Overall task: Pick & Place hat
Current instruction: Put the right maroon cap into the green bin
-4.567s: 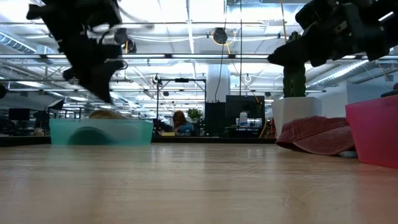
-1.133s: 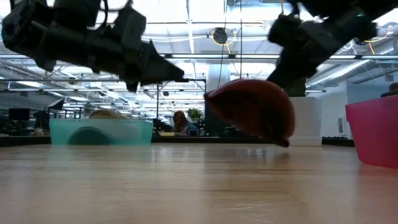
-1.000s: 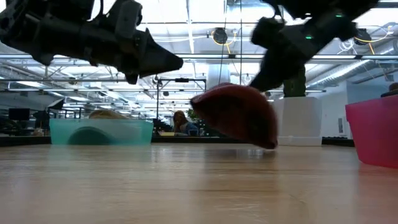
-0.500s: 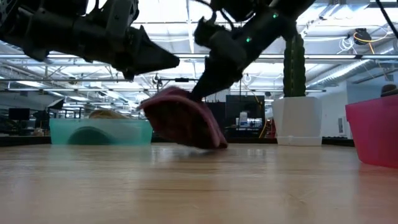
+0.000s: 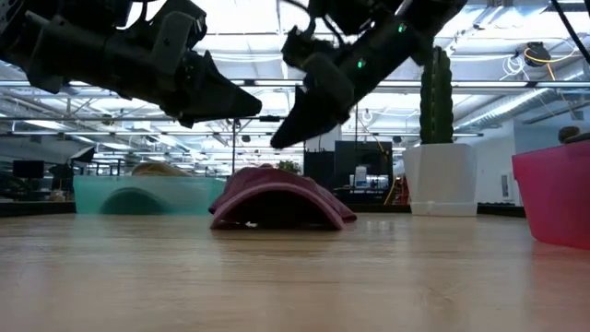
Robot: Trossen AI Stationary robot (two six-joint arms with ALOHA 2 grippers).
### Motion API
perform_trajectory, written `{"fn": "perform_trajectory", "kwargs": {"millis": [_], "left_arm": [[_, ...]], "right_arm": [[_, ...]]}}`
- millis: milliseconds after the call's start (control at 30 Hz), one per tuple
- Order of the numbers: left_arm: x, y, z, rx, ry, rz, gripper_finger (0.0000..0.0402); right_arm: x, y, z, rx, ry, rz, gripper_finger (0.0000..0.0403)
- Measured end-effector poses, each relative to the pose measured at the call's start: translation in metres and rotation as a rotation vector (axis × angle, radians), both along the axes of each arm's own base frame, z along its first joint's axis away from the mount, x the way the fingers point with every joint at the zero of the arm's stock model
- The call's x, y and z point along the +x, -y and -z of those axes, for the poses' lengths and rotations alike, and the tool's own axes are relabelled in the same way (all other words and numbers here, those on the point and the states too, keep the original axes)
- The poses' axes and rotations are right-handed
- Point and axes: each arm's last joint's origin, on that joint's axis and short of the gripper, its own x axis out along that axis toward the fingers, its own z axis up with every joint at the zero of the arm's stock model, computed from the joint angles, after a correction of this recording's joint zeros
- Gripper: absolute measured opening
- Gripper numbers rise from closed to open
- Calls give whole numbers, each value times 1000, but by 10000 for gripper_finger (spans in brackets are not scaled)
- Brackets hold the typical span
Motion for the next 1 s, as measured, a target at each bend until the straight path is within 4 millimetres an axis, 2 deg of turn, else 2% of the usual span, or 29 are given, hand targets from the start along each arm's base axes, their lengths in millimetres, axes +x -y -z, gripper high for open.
{"fn": "perform_trajectory", "kwargs": {"millis": [200,300,433,600,767,867,1000], "left_arm": [[-2,4,3,24,-35,18,37],[-3,9,4,19,-42,49,37],[-3,20,7,81,-139,99,37],[19,41,-16,189,-286,104,37],[43,58,-34,249,-424,133,37],[55,67,-32,238,-505,219,37],[72,79,-15,231,-634,321,51]], "right_arm": [[-18,0,-36,-8,18,-9,133],[-36,-3,-54,-1,6,-15,157],[-65,-10,-62,16,44,-22,170],[-105,-14,-44,14,157,70,167],[-138,-11,-24,115,294,111,165],[-158,-10,-7,171,331,130,165],[-181,-15,14,180,408,108,165]]}}
